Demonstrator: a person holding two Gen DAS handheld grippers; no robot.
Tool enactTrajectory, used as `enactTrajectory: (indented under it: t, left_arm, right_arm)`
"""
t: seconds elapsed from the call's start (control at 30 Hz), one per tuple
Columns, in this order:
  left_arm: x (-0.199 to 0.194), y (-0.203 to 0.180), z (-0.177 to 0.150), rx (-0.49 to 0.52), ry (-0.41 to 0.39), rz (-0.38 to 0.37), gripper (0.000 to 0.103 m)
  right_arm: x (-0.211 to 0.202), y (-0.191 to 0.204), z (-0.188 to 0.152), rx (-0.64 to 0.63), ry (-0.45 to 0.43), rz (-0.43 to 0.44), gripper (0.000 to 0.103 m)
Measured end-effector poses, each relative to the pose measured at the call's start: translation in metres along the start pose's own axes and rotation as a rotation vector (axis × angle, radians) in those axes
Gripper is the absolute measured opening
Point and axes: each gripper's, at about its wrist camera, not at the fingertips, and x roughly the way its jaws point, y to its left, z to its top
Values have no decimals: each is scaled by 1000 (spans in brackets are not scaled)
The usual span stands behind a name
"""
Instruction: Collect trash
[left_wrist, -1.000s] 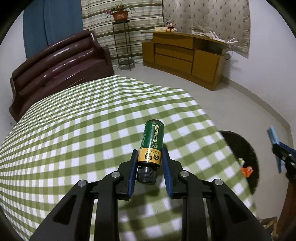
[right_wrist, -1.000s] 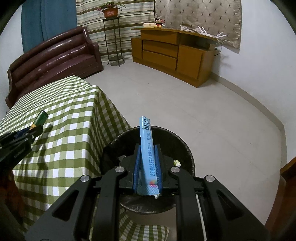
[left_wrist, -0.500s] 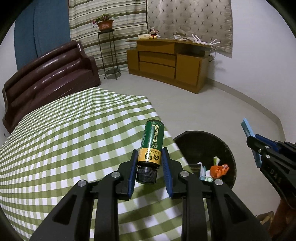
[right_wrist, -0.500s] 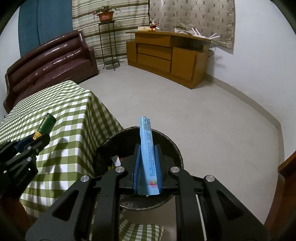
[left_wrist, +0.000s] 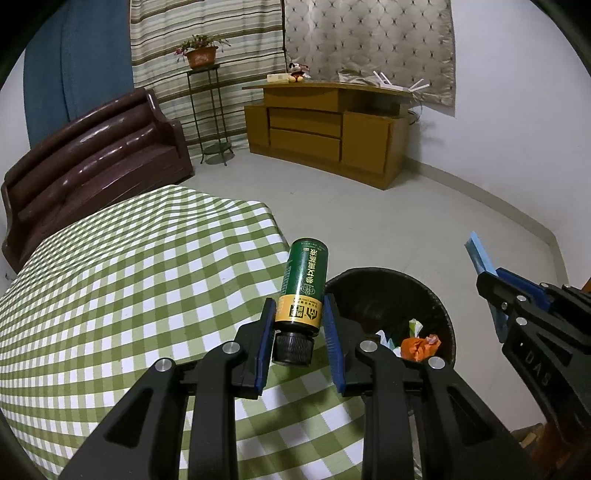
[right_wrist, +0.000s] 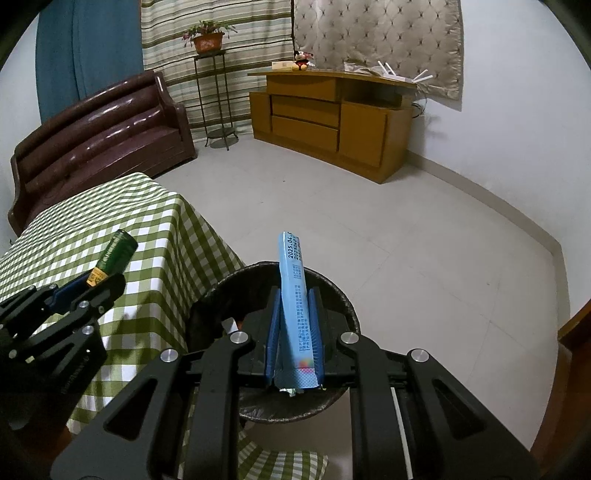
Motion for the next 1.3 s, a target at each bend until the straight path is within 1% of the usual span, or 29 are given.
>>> enactTrajectory:
  t: [0.6, 0.7, 0.73, 0.77, 0.8, 0.87, 1.0, 1.07, 1.3]
  left_arm:
    - [18, -15, 5, 35, 10, -15, 27]
    - [21, -15, 6, 35, 15, -17, 27]
    - [22, -16, 6, 35, 17, -17, 28]
    - [22, -16, 6, 35, 20, -18, 31]
    - [22, -17, 6, 34, 20, -20, 34]
    - [23, -16, 7, 32, 19, -21, 41]
    - [24, -16, 7, 28, 22, -24, 46]
    - [23, -16, 7, 26, 20, -23, 50]
    - [22, -14, 7, 19, 17, -22, 51]
  right_arm:
    - [13, -6, 1, 15, 5, -11, 17]
    - [14, -7, 1, 14, 5, -11, 18]
    - [14, -7, 1, 16, 5, -10, 20]
    - [14, -8, 1, 18, 1, -11, 28]
    - [14, -8, 2, 20, -4, -12, 30]
    - [14, -8, 2, 22, -8, -11, 31]
    - [14, -10, 3, 29, -11, -16, 31]
    - [14, -11, 3, 30, -12, -17, 31]
    - [13, -9, 4, 30, -15, -18, 31]
